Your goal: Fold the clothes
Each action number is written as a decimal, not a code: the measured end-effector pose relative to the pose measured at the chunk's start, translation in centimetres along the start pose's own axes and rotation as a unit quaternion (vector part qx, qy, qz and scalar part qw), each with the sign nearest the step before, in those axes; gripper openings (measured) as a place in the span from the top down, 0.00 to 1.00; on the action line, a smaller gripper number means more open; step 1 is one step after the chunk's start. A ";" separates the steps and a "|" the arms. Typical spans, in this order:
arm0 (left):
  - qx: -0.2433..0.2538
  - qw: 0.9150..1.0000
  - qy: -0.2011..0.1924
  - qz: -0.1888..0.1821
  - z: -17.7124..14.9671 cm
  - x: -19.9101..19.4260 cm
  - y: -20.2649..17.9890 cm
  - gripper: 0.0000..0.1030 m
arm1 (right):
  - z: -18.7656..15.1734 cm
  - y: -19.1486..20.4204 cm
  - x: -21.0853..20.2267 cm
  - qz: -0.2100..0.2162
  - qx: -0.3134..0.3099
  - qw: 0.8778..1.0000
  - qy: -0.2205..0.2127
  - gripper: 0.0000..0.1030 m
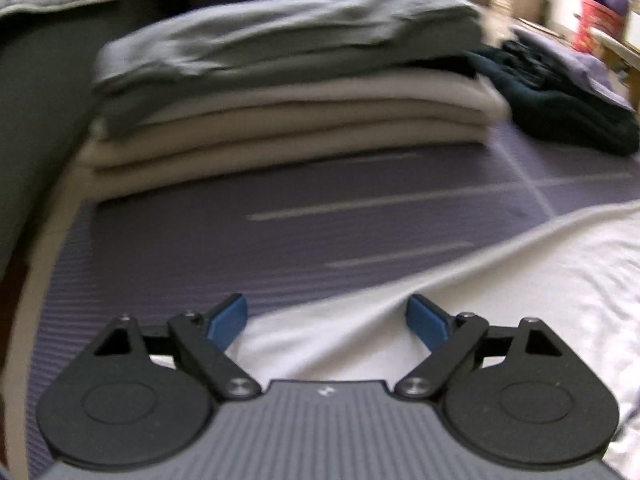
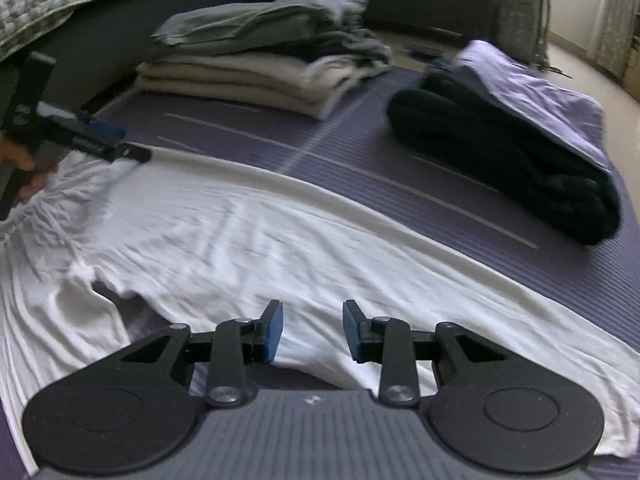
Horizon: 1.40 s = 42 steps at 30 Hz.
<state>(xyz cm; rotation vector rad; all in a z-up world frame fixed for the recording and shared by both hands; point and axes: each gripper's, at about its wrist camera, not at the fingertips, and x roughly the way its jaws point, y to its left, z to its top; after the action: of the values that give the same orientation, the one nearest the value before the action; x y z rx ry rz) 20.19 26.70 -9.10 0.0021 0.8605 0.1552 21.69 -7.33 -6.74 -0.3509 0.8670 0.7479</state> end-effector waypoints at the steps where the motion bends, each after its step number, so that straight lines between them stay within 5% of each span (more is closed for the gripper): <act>1: -0.005 1.000 -0.007 0.023 0.1 0.1 0.6 0.10 | 0.0 0.8 0.4 0.001 -0.011 1.000 0.004 0.68; 8: -0.023 0.998 -0.015 0.048 0.7 -0.7 1.8 0.13 | -2.5 1.1 -1.3 -0.003 -0.020 1.000 0.016 0.68; 14: -0.013 0.999 -0.025 -0.019 1.6 -3.2 0.9 0.13 | -3.8 0.0 -2.5 -0.010 -0.015 0.999 0.031 0.67; 16: -0.001 0.998 -0.013 -0.059 1.4 -4.0 0.7 0.19 | -3.7 -0.1 -2.4 -0.013 -0.013 0.999 0.030 0.66; 20: 0.004 0.995 0.033 -0.091 0.3 -2.7 0.5 0.55 | -3.2 0.2 -2.1 -0.011 -0.013 1.000 0.021 0.64; 21: 0.006 0.995 0.042 -0.088 0.0 -2.3 0.4 0.57 | -3.1 0.4 -2.0 -0.011 -0.016 1.000 0.019 0.64; 25: 0.007 0.998 0.024 -0.053 -0.3 -1.5 0.0 0.48 | -2.7 0.9 -1.8 0.000 -0.010 1.000 0.012 0.62; 27: 0.007 1.000 0.022 -0.019 -0.1 -1.1 -0.3 0.30 | -2.8 1.1 -1.5 0.005 -0.009 1.000 0.019 0.59; 29: 0.001 1.000 0.025 0.000 0.0 -1.0 -0.4 0.28 | -3.2 1.3 -1.3 -0.003 -0.026 0.999 0.019 0.57; 35: 0.034 0.999 0.038 0.000 -0.4 -3.2 -2.4 0.13 | -4.4 0.8 -2.9 -0.036 -0.027 0.998 0.043 0.53; 42: 0.080 0.992 0.087 -0.052 -4.7 -7.8 -6.3 0.12 | -7.5 1.7 -7.7 -0.040 -0.042 0.997 0.059 0.50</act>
<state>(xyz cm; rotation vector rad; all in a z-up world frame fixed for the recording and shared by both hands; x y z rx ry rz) 12.51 19.09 -6.63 0.0953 1.0433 -0.0131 13.06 -13.78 -5.27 -0.5049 0.9291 0.6962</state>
